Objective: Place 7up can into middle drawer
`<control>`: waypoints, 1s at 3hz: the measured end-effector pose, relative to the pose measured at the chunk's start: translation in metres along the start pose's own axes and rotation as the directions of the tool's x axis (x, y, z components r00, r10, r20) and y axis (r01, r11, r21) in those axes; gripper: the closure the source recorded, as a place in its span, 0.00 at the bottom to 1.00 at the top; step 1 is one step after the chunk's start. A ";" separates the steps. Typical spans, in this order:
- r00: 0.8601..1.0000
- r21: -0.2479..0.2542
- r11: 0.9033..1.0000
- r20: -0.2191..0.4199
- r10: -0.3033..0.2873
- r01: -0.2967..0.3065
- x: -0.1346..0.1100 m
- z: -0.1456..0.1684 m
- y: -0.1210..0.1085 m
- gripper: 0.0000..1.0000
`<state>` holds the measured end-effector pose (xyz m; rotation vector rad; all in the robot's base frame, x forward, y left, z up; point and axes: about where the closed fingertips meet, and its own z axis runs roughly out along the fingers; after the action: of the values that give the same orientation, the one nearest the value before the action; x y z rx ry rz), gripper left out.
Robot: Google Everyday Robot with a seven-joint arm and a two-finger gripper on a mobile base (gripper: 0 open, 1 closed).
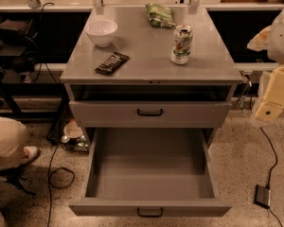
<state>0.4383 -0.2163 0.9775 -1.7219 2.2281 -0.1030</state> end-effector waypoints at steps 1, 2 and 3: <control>1.000 0.000 1.000 0.000 0.000 0.000 0.000 0.000 0.000 0.00; 1.000 0.021 1.000 0.018 0.018 -0.018 0.002 0.000 -0.007 0.00; 0.988 0.063 0.990 0.093 0.121 -0.128 0.015 0.017 -0.035 0.00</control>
Offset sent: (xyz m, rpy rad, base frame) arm 0.0139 -0.0093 -0.0021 0.0411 -0.0328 -0.0394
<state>0.4723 -0.2374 0.9674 -1.5178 2.2338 -0.0720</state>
